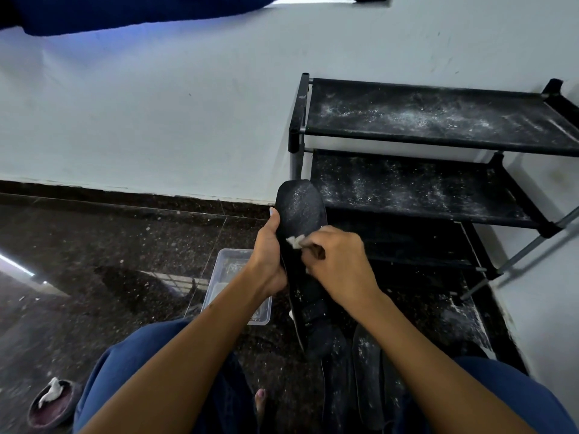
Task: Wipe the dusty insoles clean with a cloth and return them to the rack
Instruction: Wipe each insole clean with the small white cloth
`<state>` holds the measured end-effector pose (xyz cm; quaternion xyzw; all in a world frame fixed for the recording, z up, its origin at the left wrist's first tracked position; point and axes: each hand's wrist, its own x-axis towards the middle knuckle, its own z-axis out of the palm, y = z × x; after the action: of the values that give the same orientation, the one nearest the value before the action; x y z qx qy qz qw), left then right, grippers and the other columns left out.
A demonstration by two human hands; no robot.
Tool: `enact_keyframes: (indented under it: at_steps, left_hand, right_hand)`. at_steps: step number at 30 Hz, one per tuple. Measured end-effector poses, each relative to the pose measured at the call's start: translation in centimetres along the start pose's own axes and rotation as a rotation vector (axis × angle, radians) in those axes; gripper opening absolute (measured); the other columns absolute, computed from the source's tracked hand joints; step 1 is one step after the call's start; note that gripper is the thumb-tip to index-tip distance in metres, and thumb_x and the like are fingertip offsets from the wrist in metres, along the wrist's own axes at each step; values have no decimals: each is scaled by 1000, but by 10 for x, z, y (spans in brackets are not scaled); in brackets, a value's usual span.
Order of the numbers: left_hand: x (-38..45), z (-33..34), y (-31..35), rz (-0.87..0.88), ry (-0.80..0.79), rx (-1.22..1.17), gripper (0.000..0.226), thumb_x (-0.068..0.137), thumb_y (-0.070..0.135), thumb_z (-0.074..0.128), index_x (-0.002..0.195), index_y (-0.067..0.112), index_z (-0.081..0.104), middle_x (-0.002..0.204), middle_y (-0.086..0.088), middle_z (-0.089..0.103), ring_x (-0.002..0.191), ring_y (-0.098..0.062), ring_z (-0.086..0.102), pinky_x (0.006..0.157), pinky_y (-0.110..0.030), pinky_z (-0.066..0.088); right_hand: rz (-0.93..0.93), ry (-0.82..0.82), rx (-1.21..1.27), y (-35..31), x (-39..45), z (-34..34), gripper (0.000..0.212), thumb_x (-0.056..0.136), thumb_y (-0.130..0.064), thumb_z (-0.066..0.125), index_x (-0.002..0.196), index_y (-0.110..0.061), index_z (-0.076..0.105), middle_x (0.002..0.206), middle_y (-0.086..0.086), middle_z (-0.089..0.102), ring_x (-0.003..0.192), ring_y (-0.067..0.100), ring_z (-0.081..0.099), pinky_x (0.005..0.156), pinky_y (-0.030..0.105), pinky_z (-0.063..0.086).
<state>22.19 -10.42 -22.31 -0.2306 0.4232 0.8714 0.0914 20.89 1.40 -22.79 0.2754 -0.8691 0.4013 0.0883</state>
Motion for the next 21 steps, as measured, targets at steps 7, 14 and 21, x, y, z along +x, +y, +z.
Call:
enact_keyframes:
  at_steps: [7,14,21]
  left_hand:
    - [0,1,0,-13,8,39,75,94,64,23,95,5,69,95,-12,72,82,-22,70,72,-34,54]
    - [1,3,-3,0,4,50,71,95,62,23,98,7,69,97,-13,71,87,-24,67,82,-37,50]
    - [0,3,-4,-1,-39,24,70,96,60,20,102,10,68,94,-11,73,82,-20,71,75,-34,53]
  right_hand:
    - [6,-29,20,-4,0,2,18,77,-6,66,90,-15,75,85,0,70,77,16,63,74,32,54]
    - [1,75,-23,0,0,1,16,79,-6,66,90,-14,74,83,3,70,69,18,65,67,37,55]
    - [63,222,-74,8,7,-3,15,81,-9,69,93,-16,75,90,-2,66,87,11,52,77,3,36]
